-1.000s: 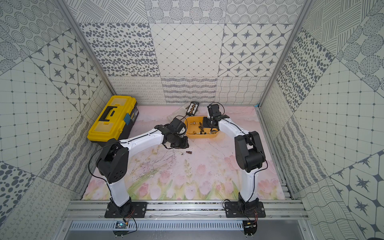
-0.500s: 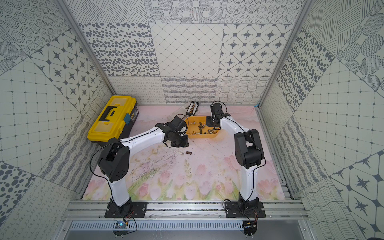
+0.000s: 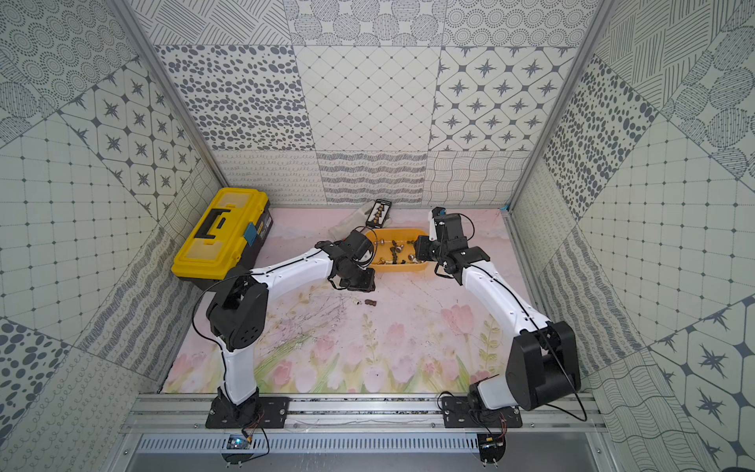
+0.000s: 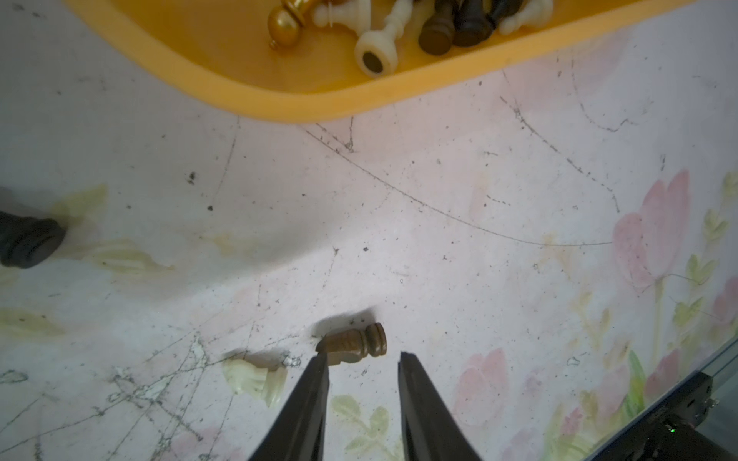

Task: Put the chess pieces into the storage box
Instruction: Pick up the chess piece at the center of the board.

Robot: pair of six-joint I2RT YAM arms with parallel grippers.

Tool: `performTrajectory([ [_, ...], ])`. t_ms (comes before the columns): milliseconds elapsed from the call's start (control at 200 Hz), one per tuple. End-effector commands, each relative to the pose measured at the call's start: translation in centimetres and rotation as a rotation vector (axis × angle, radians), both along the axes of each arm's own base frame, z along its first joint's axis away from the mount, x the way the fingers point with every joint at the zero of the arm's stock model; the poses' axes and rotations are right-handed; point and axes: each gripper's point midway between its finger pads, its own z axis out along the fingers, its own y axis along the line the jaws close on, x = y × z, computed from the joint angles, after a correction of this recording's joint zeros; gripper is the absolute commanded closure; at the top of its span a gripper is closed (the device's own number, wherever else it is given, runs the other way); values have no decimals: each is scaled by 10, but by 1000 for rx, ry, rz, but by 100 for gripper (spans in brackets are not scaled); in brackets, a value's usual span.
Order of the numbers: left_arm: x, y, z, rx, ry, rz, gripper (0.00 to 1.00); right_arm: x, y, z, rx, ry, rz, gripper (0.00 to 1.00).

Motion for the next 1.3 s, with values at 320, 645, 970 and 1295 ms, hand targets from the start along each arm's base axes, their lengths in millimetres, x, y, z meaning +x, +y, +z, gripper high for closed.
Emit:
performTrajectory([
  [320,-20,-5,-20,80,-119,-492,56,-28,0,21,63,-37,21,50],
  [645,-27,0,-51,130,-122,-617,54,-39,-2,18,66,-25,20,49],
  [970,-27,2,-76,269,-130,-641,57,-39,0,11,71,-5,26,49],
  [1295,-35,4,-72,287,-141,-658,87,-37,-1,10,67,-9,20,49],
])
